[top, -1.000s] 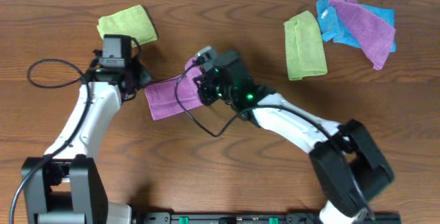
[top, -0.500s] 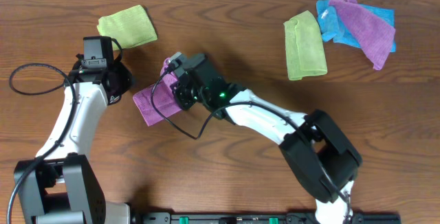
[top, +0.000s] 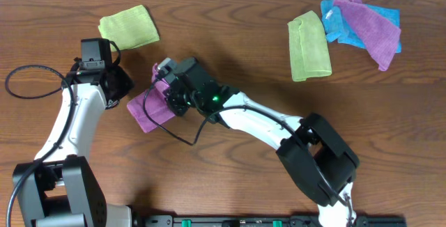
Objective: Fold the cloth
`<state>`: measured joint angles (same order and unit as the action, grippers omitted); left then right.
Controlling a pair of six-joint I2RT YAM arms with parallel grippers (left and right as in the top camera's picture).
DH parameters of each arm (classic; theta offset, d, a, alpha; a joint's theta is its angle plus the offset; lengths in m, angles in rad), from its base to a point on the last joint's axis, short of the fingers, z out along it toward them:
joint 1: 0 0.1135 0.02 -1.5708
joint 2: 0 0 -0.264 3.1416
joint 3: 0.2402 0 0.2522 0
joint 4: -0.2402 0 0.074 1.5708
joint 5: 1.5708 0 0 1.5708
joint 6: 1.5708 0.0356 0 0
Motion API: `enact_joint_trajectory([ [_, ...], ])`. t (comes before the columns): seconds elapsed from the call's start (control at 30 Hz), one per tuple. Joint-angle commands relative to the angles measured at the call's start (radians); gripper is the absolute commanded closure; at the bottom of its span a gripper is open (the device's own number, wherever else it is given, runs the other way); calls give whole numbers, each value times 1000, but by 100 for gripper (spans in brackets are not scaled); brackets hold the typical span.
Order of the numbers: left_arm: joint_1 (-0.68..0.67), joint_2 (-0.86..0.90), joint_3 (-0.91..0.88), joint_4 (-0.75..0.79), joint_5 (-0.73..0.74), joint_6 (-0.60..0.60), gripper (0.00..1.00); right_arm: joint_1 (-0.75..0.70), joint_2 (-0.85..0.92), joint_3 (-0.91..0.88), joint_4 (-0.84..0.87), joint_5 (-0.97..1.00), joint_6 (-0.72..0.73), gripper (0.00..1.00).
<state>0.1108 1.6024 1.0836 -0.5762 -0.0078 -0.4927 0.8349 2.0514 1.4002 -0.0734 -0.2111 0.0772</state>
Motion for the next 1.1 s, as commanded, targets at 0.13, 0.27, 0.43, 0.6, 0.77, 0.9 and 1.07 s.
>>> enact_joint_trajectory([
  [0.13,35,-5,-14,-5,-26,18,94,18,4,60,-52,6,-52,99],
  [0.27,48,-5,-17,-50,3,18,94,13,4,60,-80,87,-53,99],
  [0.43,46,-5,-58,-75,114,-35,94,-10,3,61,-100,110,-56,99],
  [0.6,46,-5,-177,3,220,-93,94,-34,0,70,-104,110,-55,99],
  [0.77,45,-5,-244,60,242,-116,94,-53,-11,72,-104,111,-49,99],
  [0.9,39,-5,-264,108,245,-129,94,-65,-18,72,-113,127,-48,99],
  [1.07,-24,35,-289,191,243,-162,94,-79,-33,72,-137,138,-49,99],
])
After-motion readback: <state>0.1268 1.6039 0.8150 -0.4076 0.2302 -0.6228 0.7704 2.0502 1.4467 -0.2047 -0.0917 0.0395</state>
